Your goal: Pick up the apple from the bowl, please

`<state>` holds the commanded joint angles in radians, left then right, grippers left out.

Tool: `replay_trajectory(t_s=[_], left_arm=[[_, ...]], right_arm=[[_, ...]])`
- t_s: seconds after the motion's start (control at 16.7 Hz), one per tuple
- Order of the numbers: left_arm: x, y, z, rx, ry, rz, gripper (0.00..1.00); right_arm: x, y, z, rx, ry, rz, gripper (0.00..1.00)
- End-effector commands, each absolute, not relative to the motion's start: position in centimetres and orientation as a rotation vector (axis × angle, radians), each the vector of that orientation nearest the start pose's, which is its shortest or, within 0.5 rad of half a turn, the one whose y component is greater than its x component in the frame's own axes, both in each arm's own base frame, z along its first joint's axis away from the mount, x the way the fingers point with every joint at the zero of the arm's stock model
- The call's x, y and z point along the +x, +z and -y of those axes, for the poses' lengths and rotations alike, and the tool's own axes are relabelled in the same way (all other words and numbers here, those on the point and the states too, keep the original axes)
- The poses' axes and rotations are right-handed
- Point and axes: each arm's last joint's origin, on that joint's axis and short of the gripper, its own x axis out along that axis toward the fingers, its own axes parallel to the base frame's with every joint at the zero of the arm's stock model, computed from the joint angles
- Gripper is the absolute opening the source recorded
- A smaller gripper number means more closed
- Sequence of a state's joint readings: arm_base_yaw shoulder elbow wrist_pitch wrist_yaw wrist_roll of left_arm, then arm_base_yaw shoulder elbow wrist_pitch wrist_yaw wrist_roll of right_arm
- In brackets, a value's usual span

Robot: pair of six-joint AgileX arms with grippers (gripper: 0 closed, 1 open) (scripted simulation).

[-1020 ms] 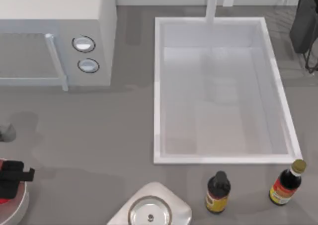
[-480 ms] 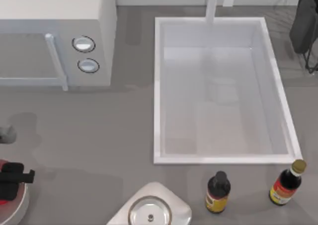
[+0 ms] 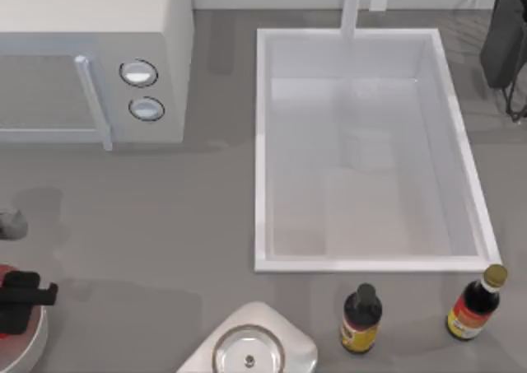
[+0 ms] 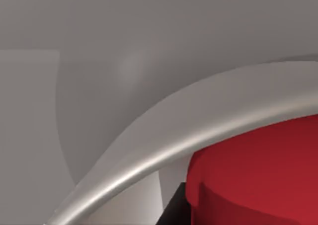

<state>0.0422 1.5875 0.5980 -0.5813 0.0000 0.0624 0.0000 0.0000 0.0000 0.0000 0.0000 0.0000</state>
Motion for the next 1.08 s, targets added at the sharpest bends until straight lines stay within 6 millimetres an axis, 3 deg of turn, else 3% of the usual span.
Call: replay_trajectory(t_s=[0.06, 0.12, 0.36, 0.54, 0.78, 0.96, 1.08], left_arm=[[21.4, 9.3, -0.9, 0.016, -0.016, -1.571, 0.0], [20.8, 13.0, -1.0, 0.062, -0.04, -1.514, 0.0], [21.6, 14.3, -1.0, 0.062, -0.041, -1.525, 0.0], [23.3, 17.8, -1.1, 0.062, -0.043, -1.538, 0.0], [24.6, 25.8, -1.2, 0.062, -0.044, -1.551, 0.0], [23.7, 32.0, -1.1, 0.062, -0.043, -1.548, 0.0], [22.5, 35.0, -1.1, 0.062, -0.042, -1.536, 0.0]], right_arm=[[10.6, 16.0, 0.1, 0.0, 0.0, 0.0, 1.0], [10.6, 16.0, 0.1, 0.0, 0.0, 0.0, 1.0], [10.6, 16.0, 0.1, 0.0, 0.0, 0.0, 1.0], [10.6, 16.0, 0.1, 0.0, 0.0, 0.0, 1.0], [10.6, 16.0, 0.1, 0.0, 0.0, 0.0, 1.0], [10.6, 16.0, 0.1, 0.0, 0.0, 0.0, 1.0], [10.6, 16.0, 0.1, 0.0, 0.0, 0.0, 1.0]])
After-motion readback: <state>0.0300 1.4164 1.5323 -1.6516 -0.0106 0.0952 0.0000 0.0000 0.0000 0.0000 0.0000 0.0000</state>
